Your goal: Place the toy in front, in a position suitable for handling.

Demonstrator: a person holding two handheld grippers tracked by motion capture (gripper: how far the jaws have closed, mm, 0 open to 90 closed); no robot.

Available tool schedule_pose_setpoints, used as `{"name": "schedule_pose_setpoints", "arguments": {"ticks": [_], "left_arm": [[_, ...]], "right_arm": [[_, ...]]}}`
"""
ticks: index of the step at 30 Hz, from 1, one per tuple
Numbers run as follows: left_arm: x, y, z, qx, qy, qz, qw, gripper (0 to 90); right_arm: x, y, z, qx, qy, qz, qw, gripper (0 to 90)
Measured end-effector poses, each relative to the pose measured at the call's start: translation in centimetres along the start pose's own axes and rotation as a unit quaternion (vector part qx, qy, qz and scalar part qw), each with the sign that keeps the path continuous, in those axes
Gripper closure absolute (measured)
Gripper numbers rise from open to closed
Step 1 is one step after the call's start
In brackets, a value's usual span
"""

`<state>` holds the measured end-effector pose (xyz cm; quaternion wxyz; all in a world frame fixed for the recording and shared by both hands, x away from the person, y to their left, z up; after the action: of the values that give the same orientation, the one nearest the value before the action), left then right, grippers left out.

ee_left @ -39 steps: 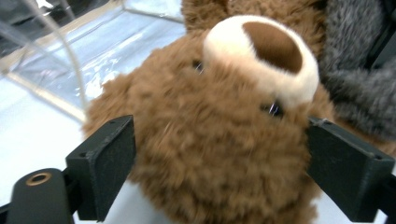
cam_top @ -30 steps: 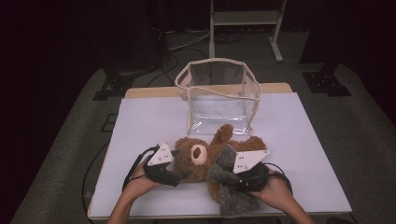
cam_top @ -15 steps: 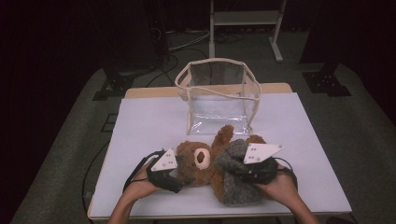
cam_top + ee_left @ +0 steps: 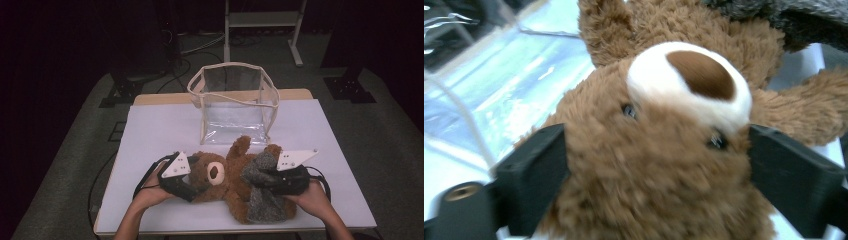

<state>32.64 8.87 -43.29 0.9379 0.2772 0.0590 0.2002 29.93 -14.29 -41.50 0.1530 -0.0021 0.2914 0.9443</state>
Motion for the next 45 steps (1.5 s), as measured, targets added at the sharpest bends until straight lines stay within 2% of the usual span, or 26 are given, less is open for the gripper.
{"name": "schedule_pose_setpoints", "arguments": {"ticks": [4,6,7,8,10,11,13,14,15,16,19,22,23,24,25,26,28,31,33,35,37,39,41,42,44,45], "left_arm": [[0.0,-0.8,0.1,0.018,0.008,-0.017,0.9996,15.8],[0.2,-1.1,0.4,0.033,0.009,-0.028,0.9990,16.4],[0.2,-1.1,0.4,0.033,0.009,-0.028,0.9990,17.4],[0.1,-1.2,0.5,0.038,0.003,-0.030,0.9988,17.4],[-0.3,-1.1,0.3,0.040,-0.007,-0.027,0.9988,17.4],[-0.4,-1.0,0.2,0.040,-0.010,-0.027,0.9988,17.4],[-0.6,-1.0,0.0,0.036,-0.009,-0.027,0.9990,17.4],[-0.8,-0.8,-0.2,0.034,-0.011,-0.026,0.9990,17.5],[-0.8,-0.8,-0.2,0.034,-0.011,-0.026,0.9990,17.6],[-1.0,-0.6,-0.4,0.037,-0.019,-0.024,0.9988,17.6],[-1.4,-0.6,-0.6,0.040,-0.027,-0.017,0.9987,17.5],[-1.5,-0.6,-0.6,0.034,-0.021,-0.017,0.9991,17.5],[-1.5,-0.6,-0.6,0.034,-0.021,-0.017,0.9991,17.5],[-1.5,-0.6,-0.6,0.033,-0.021,-0.014,0.9991,17.5],[-1.5,-0.6,-0.6,0.033,-0.021,-0.014,0.9991,17.5],[-1.5,-0.7,-0.5,0.036,-0.024,-0.012,0.9990,17.5],[-1.4,-0.7,-0.4,0.039,-0.026,-0.009,0.9989,17.5],[-1.4,-0.8,-0.4,0.041,-0.025,-0.011,0.9988,17.4],[-1.4,-0.9,-0.3,0.037,-0.020,-0.011,0.9990,17.5],[-1.4,-0.9,-0.3,0.040,-0.026,-0.011,0.9988,17.5],[-1.5,-0.8,-0.4,0.039,-0.027,-0.011,0.9988,17.5],[-1.6,-0.7,-0.5,0.043,-0.034,-0.013,0.9984,17.4],[-1.7,-0.6,-0.6,0.042,-0.034,-0.014,0.9984,17.5],[-1.6,-0.5,-0.7,0.043,-0.037,-0.013,0.9983,17.5],[-1.6,-0.5,-0.8,0.042,-0.035,-0.013,0.9984,17.5],[-1.6,-0.5,-0.8,0.041,-0.032,-0.014,0.9986,17.5]], "right_arm": [[0.1,0.5,0.6,0.002,0.009,-0.010,0.9999,65.4],[-0.6,1.0,1.9,-0.006,0.002,-0.017,0.9998,65.6],[-0.6,1.0,1.9,-0.006,0.002,-0.017,0.9998,65.6],[-1.4,0.7,3.1,0.005,0.010,-0.025,0.9996,65.6],[-2.1,-0.2,4.3,0.022,0.016,-0.027,0.9993,65.6],[-2.6,-1.1,5.1,0.032,0.027,-0.028,0.9987,65.7],[-2.9,-1.8,5.5,0.038,0.032,-0.028,0.9984,65.8],[-3.9,-4.1,6.2,0.069,0.044,-0.026,0.9963,65.9],[-3.9,-4.1,6.2,0.069,0.044,-0.026,0.9963,65.9],[-4.5,-5.9,6.2,0.088,0.039,-0.015,0.9952,66.0],[-5.7,-7.1,5.1,0.117,0.039,-0.023,0.9921,66.1],[-6.7,-6.3,3.9,0.115,0.003,-0.026,0.9930,66.2],[-6.7,-6.3,3.9,0.115,0.003,-0.026,0.9930,66.2],[-7.7,-5.1,3.1,0.117,-0.007,-0.042,0.9922,66.3],[-7.7,-5.1,3.1,0.117,-0.007,-0.042,0.9922,66.3],[-8.0,-4.7,2.9,0.115,-0.019,-0.048,0.9921,66.3],[-8.8,-3.1,2.2,0.116,-0.032,-0.055,0.9912,66.2],[-8.8,-2.5,2.5,0.113,-0.029,-0.053,0.9917,66.1],[-8.2,-2.8,3.8,0.109,-0.012,-0.047,0.9928,66.0],[-7.8,-3.7,4.8,0.109,-0.003,-0.034,0.9935,65.8],[-7.4,-5.3,5.6,0.123,0.019,-0.027,0.9918,65.7],[-7.3,-6.5,5.8,0.139,0.029,-0.021,0.9896,65.8],[-7.4,-7.9,5.5,0.165,0.039,-0.018,0.9854,65.9],[-7.6,-8.2,5.2,0.177,0.041,-0.021,0.9831,65.9],[-7.9,-8.3,4.8,0.185,0.035,-0.023,0.9818,66.1],[-8.3,-8.1,4.4,0.184,0.027,-0.023,0.9823,66.1]]}}
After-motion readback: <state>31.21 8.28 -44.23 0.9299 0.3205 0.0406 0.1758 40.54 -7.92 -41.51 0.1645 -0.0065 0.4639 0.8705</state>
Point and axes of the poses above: each handheld gripper's, and its own axes: y roughly backward along the jaws, z roughly out of its top, x roughly to its left, the point moved 7 cm from there along -y, roughly forward along the jaws, and after that the axes turned 10 degrees about y, right-handed, at the moved point
